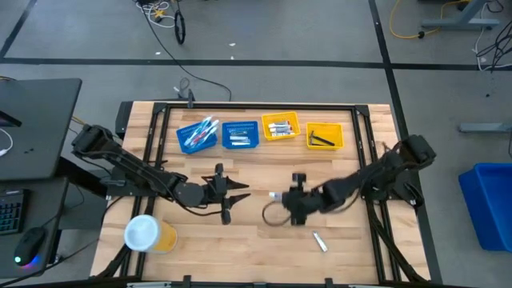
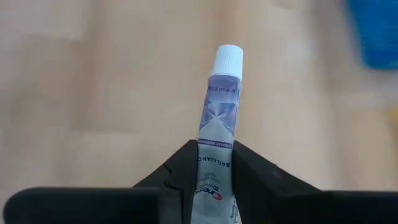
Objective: Pick & Place Travel size toiletries
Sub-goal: Put the white toothpaste into the left yellow bin
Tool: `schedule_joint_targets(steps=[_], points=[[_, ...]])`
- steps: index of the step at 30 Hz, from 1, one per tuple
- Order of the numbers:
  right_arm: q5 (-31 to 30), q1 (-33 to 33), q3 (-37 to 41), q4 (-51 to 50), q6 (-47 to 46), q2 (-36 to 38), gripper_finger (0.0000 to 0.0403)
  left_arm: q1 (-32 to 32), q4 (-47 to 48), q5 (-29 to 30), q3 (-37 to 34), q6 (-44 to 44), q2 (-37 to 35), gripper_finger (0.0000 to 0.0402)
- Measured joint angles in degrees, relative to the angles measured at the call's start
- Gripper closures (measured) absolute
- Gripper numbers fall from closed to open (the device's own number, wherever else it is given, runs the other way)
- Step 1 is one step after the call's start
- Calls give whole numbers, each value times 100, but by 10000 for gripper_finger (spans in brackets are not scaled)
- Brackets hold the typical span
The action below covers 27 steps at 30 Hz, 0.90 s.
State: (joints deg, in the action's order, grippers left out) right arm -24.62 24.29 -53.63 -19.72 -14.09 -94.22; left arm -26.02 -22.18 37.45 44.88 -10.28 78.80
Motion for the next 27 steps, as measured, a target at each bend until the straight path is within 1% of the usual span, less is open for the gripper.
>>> schedule_joint_targets(steps=[2, 6, 12, 16, 18, 22, 27], points=[[-237, -296, 2, -338, 255, 265, 310, 0, -8, 9, 0, 0, -8, 278], [-691, -1007, 0, -629, 927, 721, 309, 0, 69, 11, 0, 0, -6, 278], [-720, -2215, -4, -371, 2095, 1054, 310, 0, 141, 184, -4, 0, -4, 278], [-633, -2979, -4, -58, 2838, 1026, 311, 0, 178, 691, -4, 0, -4, 278], [-286, -3377, -4, 209, 3125, 947, 311, 0, 180, 904, -4, 0, -4, 278], [611, -4089, -4, 987, 3483, 726, 311, 2, 228, 969, -4, -2, -2, 278], [1276, -4831, -4, 1583, 3549, 353, 312, 0, 222, 953, -4, -2, -2, 278]])
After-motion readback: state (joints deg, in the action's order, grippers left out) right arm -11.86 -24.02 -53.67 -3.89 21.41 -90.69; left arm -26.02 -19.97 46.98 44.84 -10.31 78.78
